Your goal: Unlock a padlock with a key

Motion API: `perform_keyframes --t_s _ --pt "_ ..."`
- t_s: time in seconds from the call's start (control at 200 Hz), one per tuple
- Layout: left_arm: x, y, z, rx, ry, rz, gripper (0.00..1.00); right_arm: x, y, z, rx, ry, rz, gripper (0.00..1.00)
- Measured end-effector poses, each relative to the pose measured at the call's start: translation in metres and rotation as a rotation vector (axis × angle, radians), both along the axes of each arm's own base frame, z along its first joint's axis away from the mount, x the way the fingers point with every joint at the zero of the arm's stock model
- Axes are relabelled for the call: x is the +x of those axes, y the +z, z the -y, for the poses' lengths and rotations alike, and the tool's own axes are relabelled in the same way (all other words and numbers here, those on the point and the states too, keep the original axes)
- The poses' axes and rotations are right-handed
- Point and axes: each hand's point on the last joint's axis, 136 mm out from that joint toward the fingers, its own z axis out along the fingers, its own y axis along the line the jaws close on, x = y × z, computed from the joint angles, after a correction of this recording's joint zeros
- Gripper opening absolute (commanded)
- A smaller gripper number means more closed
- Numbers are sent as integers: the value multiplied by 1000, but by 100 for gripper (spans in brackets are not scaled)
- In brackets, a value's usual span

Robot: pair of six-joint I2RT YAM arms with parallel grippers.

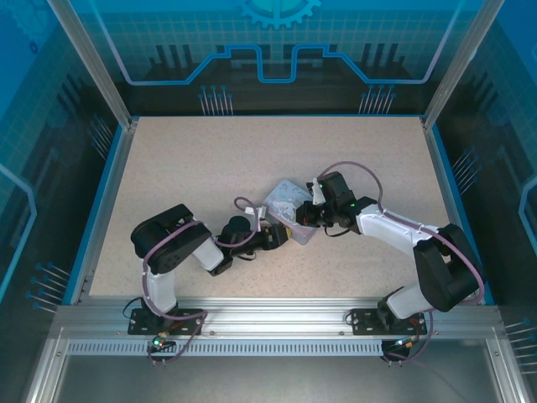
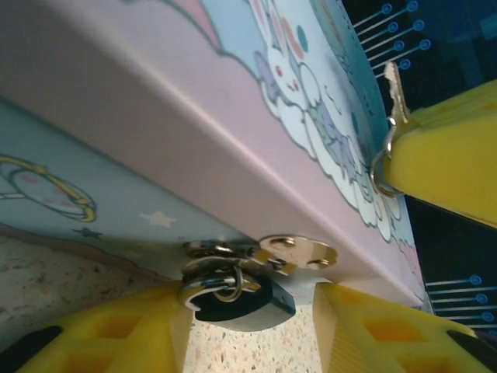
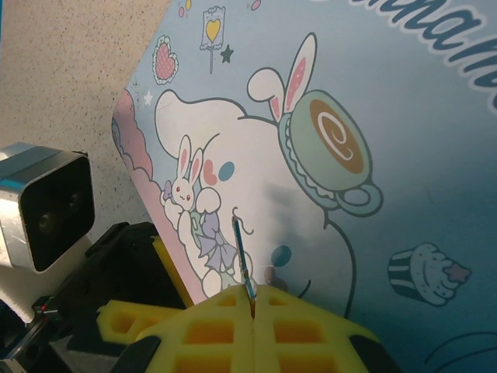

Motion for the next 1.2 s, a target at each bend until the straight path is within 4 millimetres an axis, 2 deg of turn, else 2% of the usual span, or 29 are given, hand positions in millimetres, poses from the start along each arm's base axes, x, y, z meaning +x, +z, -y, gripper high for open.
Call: perform_keyframes --t_s 0.075,0.155,0.255,0.66,1.051,1.201 --pt "2 -2 -1 3 20 -7 40 0 0 0 0 0 0 0" --pt "3 -2 -1 -1 31 -10 45 0 0 0 0 0 0 0" --pt "3 0 -1 -11 43 -10 46 0 0 0 0 0 0 0" --pt "6 -4 4 6 124 -18 35 0 0 0 1 -1 1 0" --pt "12 -7 1 31 186 -13 30 1 1 0 4 -1 8 0" --pt "14 -6 -1 26 210 -27 27 -8 7 8 -9 12 35 0"
